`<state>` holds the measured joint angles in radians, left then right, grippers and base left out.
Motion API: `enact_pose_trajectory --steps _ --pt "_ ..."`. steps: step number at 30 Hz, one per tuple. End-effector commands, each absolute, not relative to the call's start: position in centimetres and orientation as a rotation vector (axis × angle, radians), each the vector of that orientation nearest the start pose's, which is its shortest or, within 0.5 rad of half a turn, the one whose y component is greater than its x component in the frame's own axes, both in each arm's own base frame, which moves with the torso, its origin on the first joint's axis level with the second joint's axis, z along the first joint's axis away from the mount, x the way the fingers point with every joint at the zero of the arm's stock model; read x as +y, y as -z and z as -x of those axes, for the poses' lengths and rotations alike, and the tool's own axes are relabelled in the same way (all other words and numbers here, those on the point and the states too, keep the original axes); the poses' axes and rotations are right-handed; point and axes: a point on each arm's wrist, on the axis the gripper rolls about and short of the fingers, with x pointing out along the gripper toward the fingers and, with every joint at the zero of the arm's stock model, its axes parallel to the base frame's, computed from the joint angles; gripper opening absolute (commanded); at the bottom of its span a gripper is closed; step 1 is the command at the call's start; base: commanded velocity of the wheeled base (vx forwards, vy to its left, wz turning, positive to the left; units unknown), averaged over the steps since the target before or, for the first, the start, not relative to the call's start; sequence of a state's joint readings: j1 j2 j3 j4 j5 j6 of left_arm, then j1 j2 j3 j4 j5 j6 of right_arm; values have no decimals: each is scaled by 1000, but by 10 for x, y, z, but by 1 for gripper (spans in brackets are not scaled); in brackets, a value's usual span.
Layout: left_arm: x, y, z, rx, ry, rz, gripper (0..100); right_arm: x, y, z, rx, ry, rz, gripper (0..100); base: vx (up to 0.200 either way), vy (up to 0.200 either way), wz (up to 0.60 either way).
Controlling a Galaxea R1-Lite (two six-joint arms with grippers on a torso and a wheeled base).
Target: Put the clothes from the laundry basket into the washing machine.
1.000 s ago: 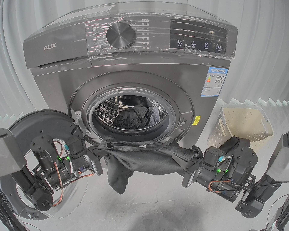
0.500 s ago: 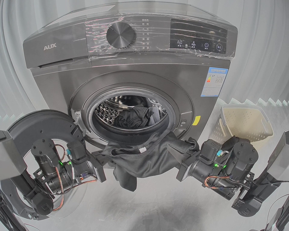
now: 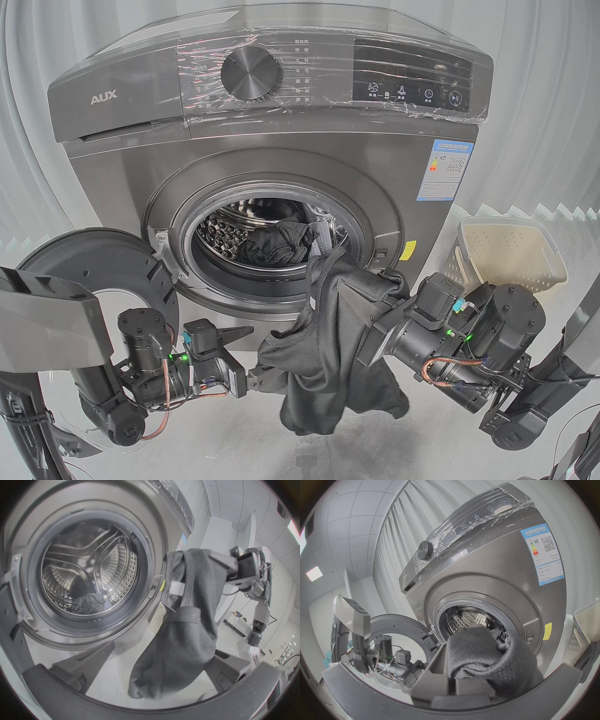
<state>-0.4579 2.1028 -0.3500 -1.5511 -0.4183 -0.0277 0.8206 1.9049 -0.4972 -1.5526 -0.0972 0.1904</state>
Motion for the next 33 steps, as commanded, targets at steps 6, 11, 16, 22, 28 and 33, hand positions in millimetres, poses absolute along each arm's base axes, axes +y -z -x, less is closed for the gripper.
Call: enact_pose_trajectory --steps 6,11,16,22,28,33 --pt "-158 -7 -290 287 875 16 100 226 -140 -201 -67 -762 -252 0 0 0 0" --pt "-158 -5 -291 289 876 16 100 226 -140 -201 -67 -762 -252 0 0 0 0" --pt "-158 -7 -291 282 873 15 100 226 -140 -201 -67 -762 -252 0 0 0 0" --pt "-158 -8 -296 267 859 18 100 225 -139 -200 -64 -762 -251 0 0 0 0" --pt "-158 -10 -298 253 855 17 0 226 -139 -200 -62 -763 -250 0 0 0 0" --pt "-159 -13 -299 243 855 20 0 226 -139 -200 -62 -763 -250 0 0 0 0"
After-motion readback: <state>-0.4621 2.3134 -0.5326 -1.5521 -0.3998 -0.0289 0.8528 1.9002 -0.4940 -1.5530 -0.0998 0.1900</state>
